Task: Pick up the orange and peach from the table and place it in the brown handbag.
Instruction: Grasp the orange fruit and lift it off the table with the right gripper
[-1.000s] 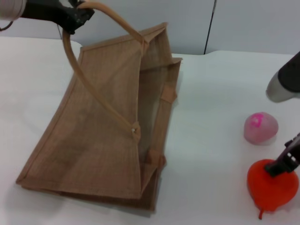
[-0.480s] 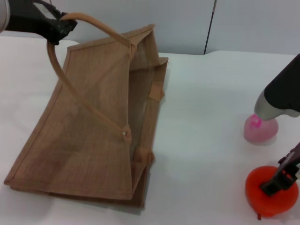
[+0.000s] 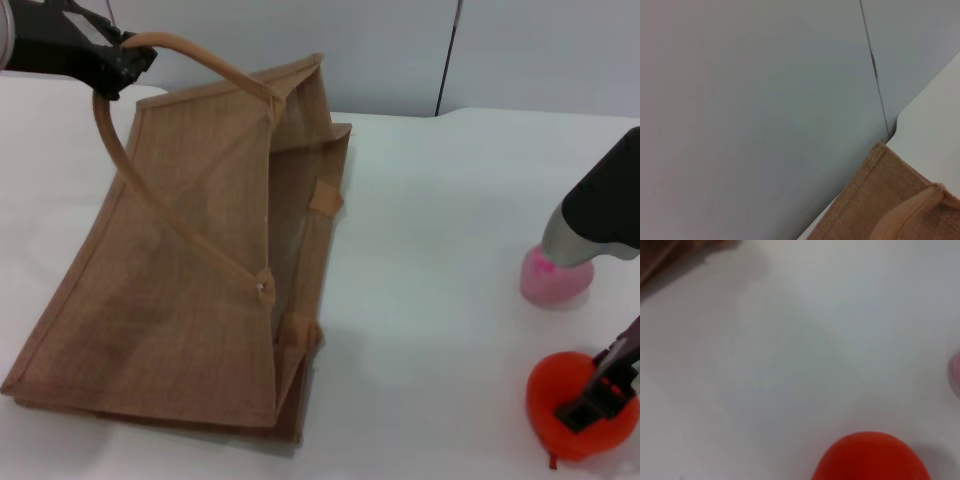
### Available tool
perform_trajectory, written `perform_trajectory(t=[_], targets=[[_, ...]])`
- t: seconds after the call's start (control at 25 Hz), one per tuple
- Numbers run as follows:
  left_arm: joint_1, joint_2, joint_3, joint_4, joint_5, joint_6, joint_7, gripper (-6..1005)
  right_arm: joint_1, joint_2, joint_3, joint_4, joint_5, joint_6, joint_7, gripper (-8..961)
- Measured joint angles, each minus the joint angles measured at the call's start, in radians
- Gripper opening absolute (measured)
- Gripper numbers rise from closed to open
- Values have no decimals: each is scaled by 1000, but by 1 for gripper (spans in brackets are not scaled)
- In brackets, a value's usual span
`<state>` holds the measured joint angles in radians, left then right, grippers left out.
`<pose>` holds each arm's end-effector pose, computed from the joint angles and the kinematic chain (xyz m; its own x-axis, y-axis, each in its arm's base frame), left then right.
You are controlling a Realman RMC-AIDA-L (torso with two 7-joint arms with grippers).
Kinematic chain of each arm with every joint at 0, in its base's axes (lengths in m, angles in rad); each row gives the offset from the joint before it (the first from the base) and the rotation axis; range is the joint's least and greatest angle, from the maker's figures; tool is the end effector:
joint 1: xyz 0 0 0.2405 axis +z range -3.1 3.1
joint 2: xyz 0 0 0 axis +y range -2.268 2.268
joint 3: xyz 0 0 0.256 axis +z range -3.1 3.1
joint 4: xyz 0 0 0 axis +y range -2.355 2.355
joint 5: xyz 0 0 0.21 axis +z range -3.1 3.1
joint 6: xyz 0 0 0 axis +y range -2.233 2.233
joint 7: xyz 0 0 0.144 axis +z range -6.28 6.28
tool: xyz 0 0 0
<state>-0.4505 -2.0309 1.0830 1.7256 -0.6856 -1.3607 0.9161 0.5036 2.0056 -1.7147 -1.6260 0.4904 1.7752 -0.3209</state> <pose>-0.1637 0.3748 0.1315 0.9478 0.3059 0.0901 0.2706 -0.6221 -0.7347 0.1750 0.2973 0.0006 0.6258 -0.6445 0.4394 -0.4462 -0.7578 -0.4760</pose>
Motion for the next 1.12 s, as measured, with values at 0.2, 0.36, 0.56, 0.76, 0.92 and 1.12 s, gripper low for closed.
perform_trajectory(t=[0.2, 0.36, 0.56, 0.76, 0.92, 1.12], targets=[[1, -1, 0, -5, -2, 14, 0, 121, 6, -3, -1, 23, -53, -12, 0, 793], [3, -1, 0, -9, -7, 24, 0, 121, 24, -4, -9, 69, -84, -22, 2, 793], [3, -2, 0, -24, -8, 26, 0, 122, 43, -3, -10, 102, -91, -32, 4, 769], [1, -2, 0, -32, -9, 30, 0, 122, 53, 2, -2, 111, -87, -34, 1, 614], [1, -2, 0, -33, -9, 39, 0, 122, 64, 2, 1, 111, -87, -34, 0, 494], [2, -2, 0, -35, -9, 41, 0, 121, 77, 1, 1, 99, -96, -39, -3, 423]])
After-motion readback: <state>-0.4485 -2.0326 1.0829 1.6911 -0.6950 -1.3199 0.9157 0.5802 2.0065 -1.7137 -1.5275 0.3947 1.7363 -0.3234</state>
